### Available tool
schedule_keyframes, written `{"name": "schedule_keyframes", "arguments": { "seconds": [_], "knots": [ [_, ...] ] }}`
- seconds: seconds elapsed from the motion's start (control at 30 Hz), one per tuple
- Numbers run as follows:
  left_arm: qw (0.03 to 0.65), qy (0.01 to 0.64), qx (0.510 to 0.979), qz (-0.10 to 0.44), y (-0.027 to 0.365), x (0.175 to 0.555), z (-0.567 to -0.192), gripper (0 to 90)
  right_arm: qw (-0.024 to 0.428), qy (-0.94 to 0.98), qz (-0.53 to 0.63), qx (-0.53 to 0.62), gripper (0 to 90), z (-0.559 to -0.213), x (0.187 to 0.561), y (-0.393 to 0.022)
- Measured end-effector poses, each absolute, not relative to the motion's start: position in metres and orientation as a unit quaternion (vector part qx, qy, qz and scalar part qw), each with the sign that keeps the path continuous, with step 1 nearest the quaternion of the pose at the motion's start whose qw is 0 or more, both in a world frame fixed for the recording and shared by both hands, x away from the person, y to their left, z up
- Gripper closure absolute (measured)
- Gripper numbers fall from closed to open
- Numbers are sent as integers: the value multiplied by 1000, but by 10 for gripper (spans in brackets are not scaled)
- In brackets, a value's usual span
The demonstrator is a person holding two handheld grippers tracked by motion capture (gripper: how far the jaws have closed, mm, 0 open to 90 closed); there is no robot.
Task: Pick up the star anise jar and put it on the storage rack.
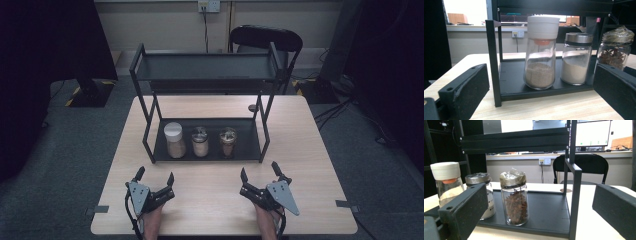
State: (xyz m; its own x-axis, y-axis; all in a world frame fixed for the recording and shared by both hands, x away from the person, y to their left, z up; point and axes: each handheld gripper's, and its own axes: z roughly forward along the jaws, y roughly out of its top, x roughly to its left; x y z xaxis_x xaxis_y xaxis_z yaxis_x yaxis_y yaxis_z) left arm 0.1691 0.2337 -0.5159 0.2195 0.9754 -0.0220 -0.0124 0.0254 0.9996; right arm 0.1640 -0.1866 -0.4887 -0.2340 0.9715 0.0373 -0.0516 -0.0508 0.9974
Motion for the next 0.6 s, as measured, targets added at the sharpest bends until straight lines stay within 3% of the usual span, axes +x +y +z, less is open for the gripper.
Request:
{"name": "schedule_keyframes", "arguments": {
  "seconds": [0.6],
  "knots": [
    [561, 443, 542, 441, 233, 169, -516, 1, 455, 543, 550, 443, 0, -505, 162, -183]
  ]
}}
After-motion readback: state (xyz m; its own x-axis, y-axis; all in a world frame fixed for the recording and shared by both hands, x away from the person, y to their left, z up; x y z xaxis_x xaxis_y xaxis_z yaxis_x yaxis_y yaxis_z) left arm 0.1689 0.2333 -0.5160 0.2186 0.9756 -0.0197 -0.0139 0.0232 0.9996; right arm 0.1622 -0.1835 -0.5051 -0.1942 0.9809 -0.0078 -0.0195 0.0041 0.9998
